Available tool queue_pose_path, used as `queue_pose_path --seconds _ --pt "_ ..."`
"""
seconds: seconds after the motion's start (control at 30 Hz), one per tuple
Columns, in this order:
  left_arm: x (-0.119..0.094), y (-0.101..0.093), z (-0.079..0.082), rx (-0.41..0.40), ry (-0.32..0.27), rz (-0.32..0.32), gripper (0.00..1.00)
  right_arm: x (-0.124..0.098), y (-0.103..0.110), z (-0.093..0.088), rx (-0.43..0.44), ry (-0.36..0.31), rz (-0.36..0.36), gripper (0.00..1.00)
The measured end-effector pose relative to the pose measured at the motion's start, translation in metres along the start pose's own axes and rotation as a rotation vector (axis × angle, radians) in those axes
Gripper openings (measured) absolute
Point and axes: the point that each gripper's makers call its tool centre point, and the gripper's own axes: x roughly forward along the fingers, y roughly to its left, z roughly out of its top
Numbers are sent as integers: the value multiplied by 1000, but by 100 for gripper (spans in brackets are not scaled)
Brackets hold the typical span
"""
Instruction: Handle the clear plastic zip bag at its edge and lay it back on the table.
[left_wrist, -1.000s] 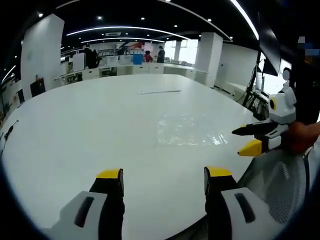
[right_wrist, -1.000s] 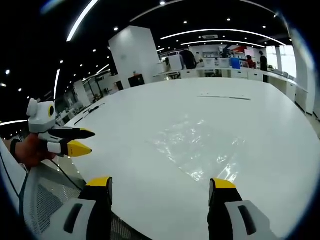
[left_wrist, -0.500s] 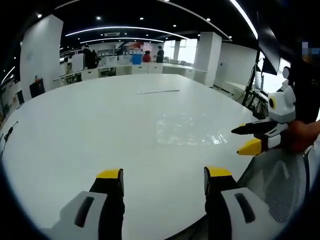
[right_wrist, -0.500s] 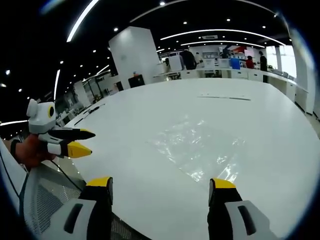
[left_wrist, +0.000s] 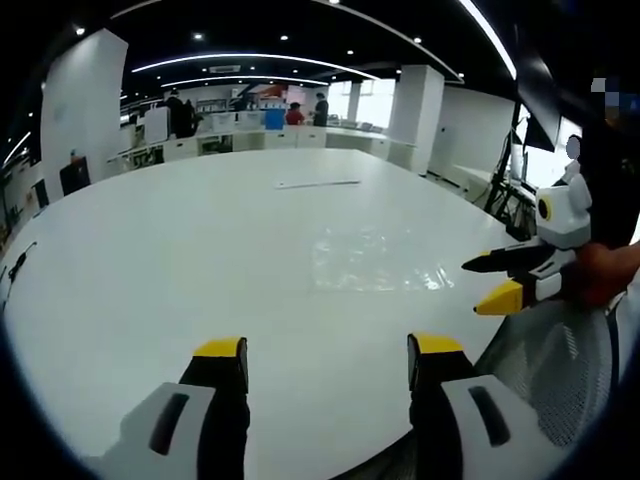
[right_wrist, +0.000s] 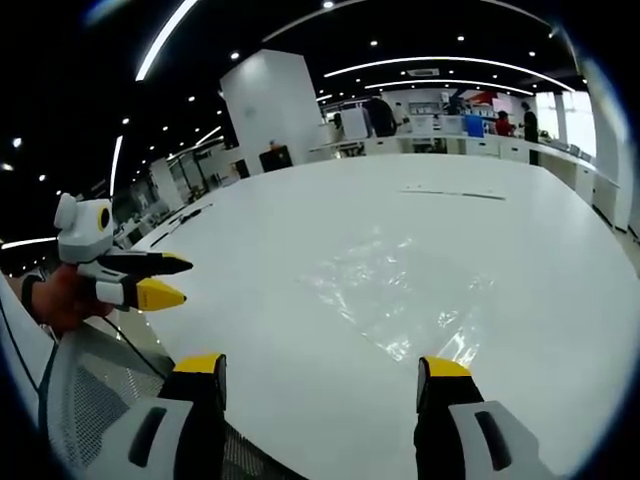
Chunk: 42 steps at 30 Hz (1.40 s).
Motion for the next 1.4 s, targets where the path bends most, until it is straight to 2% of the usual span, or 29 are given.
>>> queue_pose_path --seconds 1.4 --pt "-1 -1 -1 1 4 -6 60 -4 2 4 7 -14 -6 76"
